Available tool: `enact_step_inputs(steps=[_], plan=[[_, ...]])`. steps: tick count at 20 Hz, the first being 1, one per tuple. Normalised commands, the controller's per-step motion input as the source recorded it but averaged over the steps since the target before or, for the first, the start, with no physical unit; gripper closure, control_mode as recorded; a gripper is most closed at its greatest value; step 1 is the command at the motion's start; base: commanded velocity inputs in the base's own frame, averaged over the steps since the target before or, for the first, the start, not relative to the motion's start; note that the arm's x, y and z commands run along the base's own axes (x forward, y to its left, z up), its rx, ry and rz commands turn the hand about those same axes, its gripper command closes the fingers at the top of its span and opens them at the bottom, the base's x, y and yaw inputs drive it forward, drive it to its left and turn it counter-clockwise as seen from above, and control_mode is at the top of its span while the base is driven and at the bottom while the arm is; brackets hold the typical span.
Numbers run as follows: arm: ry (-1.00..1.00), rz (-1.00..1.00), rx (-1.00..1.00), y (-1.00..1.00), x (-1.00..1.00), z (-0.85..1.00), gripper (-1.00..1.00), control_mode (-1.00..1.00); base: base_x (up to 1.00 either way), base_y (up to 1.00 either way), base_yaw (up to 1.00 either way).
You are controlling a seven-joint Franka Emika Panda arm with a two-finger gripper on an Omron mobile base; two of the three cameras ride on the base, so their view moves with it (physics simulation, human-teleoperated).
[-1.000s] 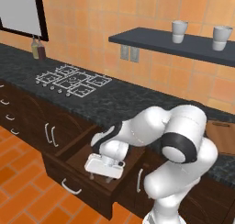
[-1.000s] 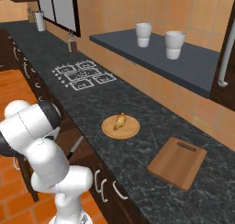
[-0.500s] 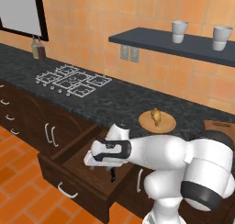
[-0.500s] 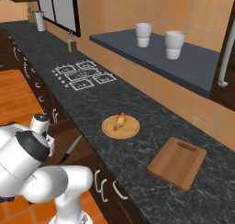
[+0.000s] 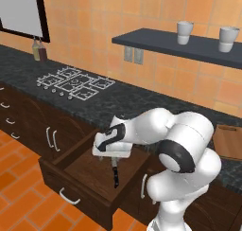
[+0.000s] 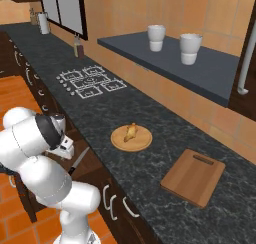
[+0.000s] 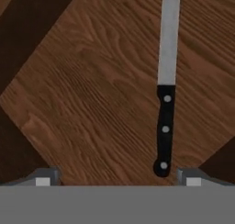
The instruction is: Pick up the knife from the drawer and place it on the cutting board. Then place the meat from the plate to the cutting board.
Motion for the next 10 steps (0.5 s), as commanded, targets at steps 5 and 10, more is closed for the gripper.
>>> enact_step_inputs(steps=[5,10], plan=[[0.04,-0.14,-0.27,0.0,0.23,-0.85,-1.0,-1.0,0.0,0.0,0.0],[-0.04,-0.16,-0.14,-0.24,0.03,-0.15,-1.0,-1.0,0.0,0.0,0.0]])
